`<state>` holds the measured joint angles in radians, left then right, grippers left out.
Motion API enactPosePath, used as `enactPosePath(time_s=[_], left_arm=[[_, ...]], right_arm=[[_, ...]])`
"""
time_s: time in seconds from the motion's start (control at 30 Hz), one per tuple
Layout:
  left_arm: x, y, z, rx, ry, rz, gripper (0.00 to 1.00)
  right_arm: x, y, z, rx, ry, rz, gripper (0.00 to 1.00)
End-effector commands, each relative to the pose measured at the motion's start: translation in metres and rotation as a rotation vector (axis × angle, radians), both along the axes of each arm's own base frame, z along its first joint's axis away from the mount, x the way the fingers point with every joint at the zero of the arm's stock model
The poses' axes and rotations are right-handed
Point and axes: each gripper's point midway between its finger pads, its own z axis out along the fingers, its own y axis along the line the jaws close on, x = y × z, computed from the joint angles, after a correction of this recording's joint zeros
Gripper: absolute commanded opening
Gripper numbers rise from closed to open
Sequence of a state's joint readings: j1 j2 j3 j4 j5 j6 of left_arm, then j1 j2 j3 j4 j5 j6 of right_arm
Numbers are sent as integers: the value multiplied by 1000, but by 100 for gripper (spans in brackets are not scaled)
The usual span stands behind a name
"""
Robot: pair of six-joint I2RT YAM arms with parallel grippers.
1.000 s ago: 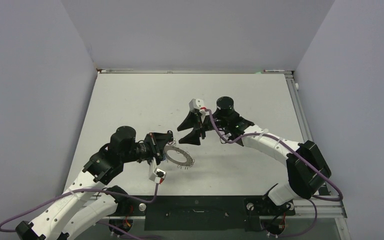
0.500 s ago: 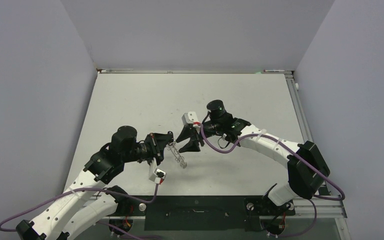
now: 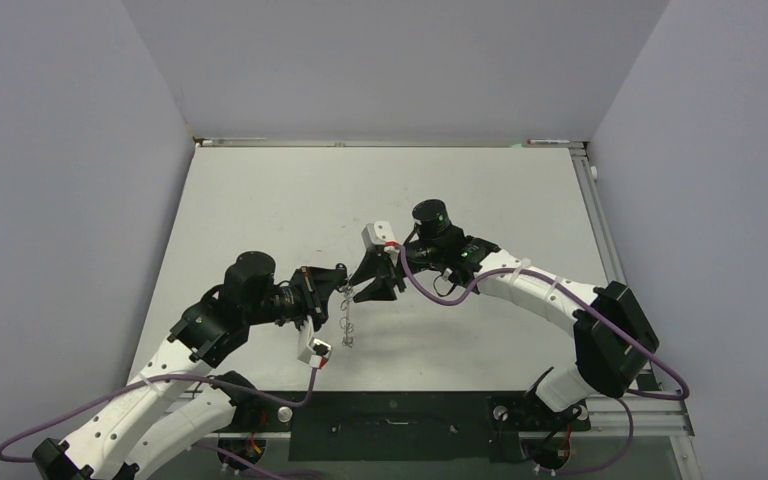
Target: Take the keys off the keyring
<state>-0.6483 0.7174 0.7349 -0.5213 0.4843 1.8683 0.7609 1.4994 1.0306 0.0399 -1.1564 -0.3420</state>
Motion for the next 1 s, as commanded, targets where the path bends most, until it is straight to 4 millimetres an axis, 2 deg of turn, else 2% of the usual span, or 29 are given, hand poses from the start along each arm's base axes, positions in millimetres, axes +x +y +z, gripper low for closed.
enactPosePath(time_s=[0.0, 0.23, 0.4, 0.43, 0.63, 0.8, 0.97], left_arm=[[-5, -7, 18, -42, -40, -48, 0], [-4, -6, 18, -45, -38, -35, 0], [-4, -3, 18, -45, -33, -20, 0], [-4, -2, 18, -46, -31, -14, 0], [-4, 2, 25, -64, -32, 10, 0], [-8, 5, 23, -60, -23, 13, 0], [-9, 6, 23, -59, -26, 11, 0]], right_arm=[[1, 12, 19, 67, -54, 29, 35], [2, 15, 20, 72, -47, 12, 27], [4, 15, 21, 64, -32, -16, 7], [5, 14, 21, 63, -31, -20, 5], [9, 7, 18, 68, 25, -56, 5], [11, -1, 24, 126, 114, -77, 5], [11, -5, 25, 141, 127, -88, 5]])
